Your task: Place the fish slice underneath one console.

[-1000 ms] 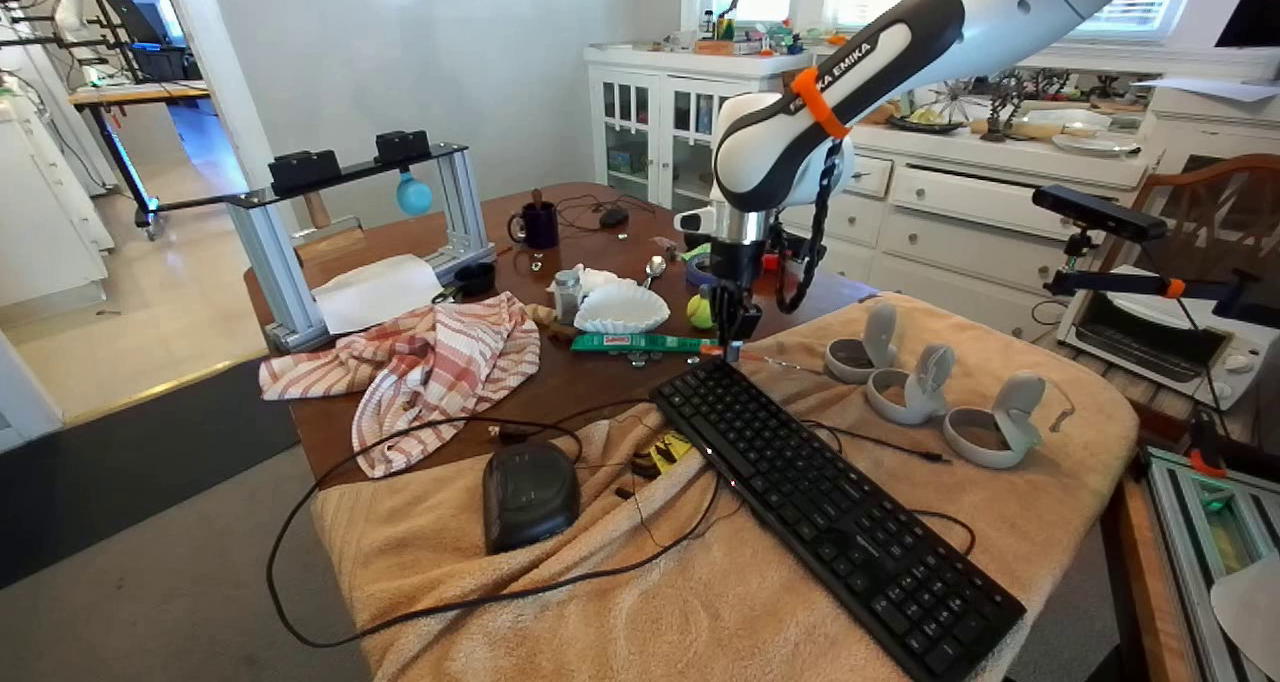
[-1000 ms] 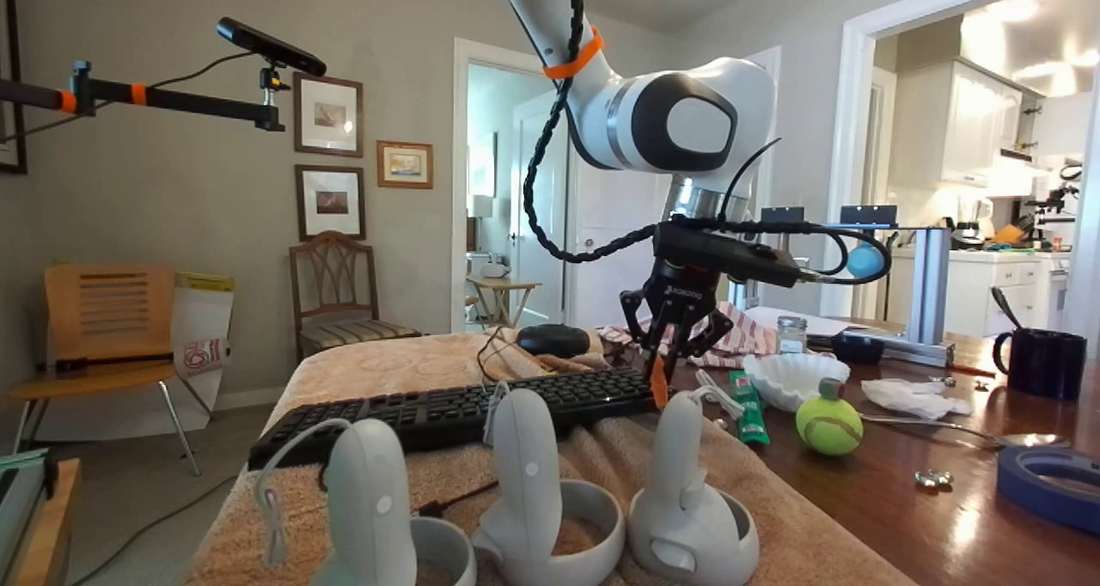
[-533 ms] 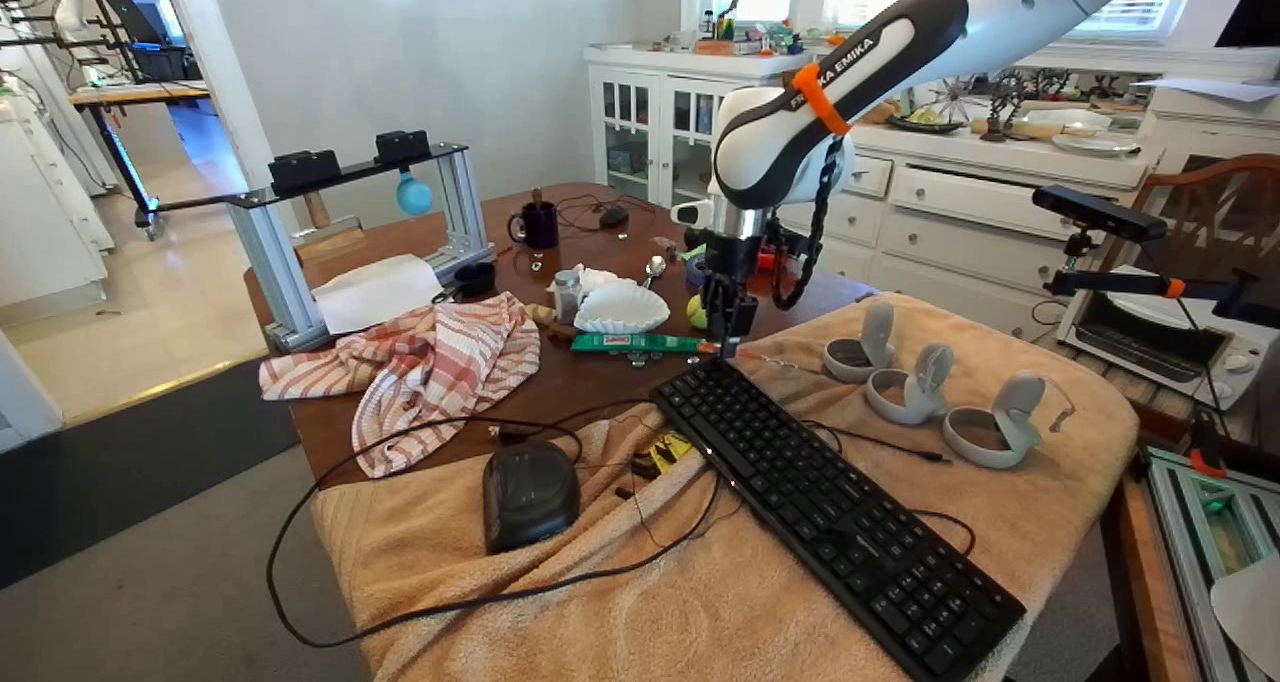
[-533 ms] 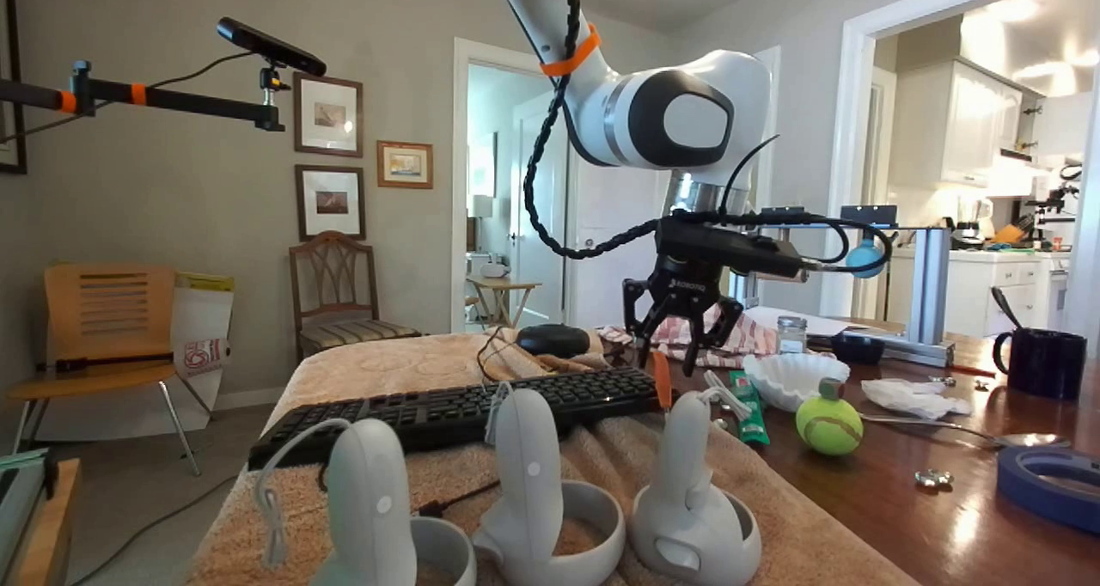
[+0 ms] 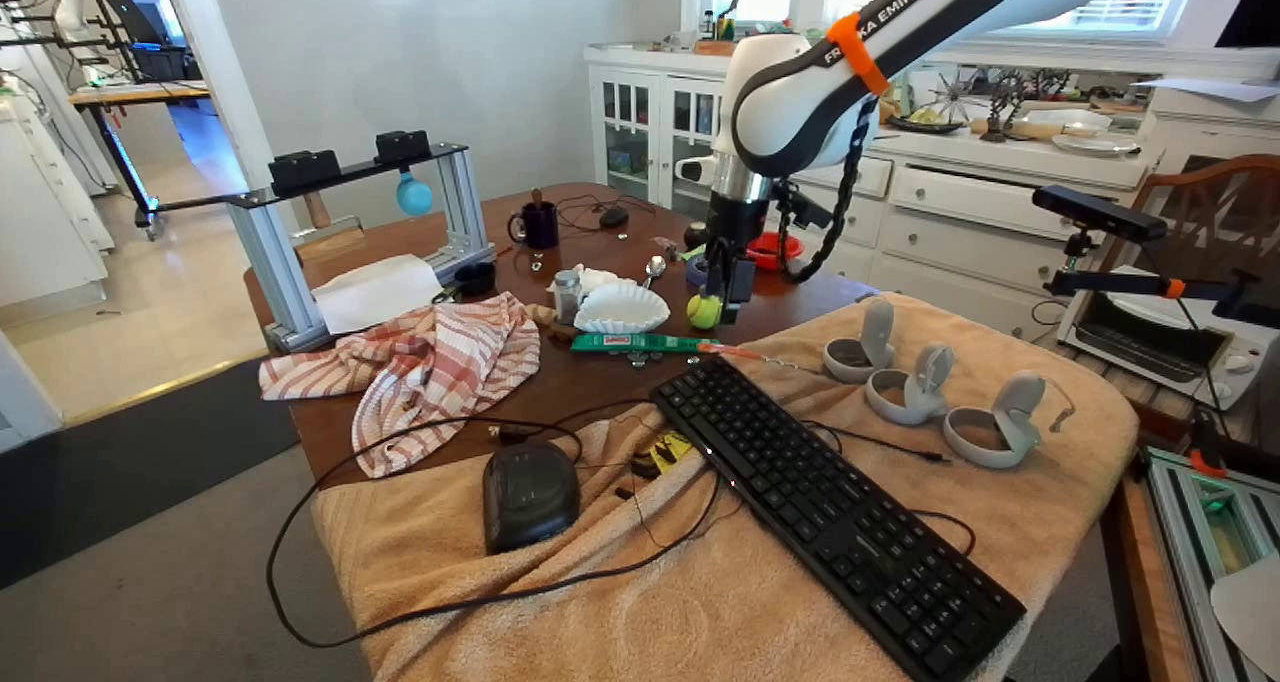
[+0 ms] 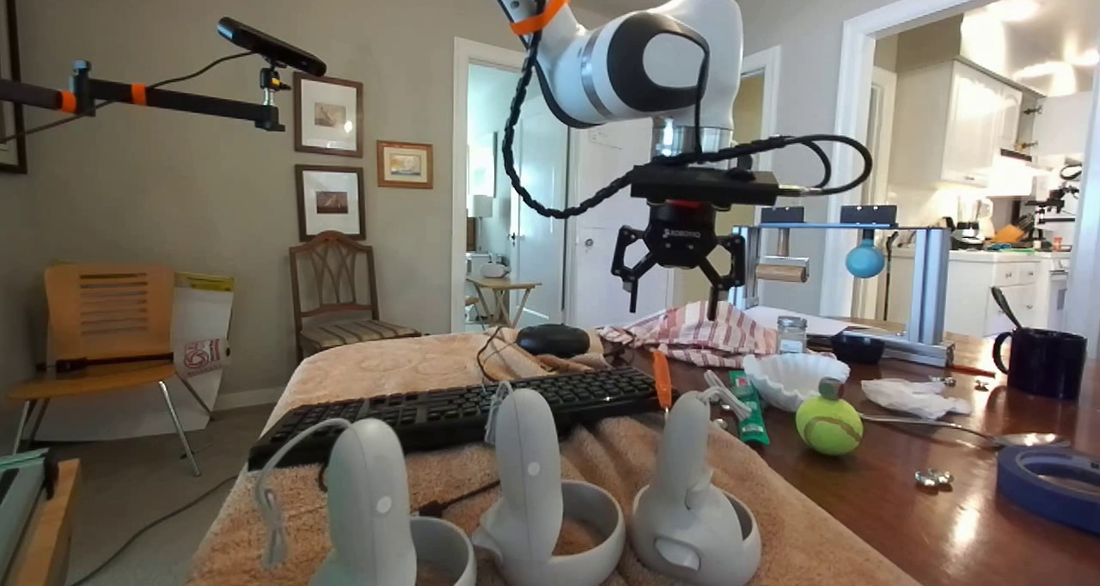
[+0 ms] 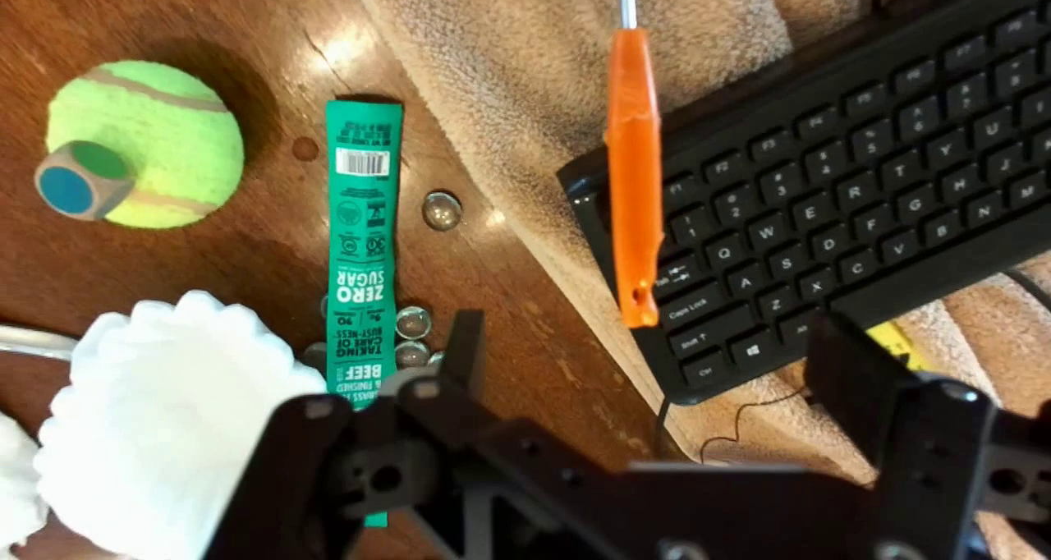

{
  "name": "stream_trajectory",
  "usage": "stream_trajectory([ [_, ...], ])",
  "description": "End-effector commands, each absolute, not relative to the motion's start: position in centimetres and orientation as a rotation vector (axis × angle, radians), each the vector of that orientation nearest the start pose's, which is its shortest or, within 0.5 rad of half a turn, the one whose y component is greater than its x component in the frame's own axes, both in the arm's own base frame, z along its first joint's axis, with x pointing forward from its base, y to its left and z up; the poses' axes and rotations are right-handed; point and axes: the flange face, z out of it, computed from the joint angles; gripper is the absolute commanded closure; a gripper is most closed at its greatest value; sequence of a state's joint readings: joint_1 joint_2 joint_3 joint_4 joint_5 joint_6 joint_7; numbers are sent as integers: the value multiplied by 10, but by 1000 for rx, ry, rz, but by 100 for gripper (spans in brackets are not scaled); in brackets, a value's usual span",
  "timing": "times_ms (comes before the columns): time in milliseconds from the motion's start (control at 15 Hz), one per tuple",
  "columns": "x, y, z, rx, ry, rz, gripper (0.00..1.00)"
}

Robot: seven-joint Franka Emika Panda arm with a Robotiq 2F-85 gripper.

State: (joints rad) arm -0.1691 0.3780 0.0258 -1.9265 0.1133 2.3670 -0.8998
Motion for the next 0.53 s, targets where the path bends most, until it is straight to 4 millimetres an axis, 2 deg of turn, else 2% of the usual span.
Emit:
stream_trajectory([
  [0,588,-62,340,-2986,-989,-121,0],
  [200,577,-45,368,-3013,-986,-117,0],
  [467,566,-31,382,-2983,-994,-14,0],
])
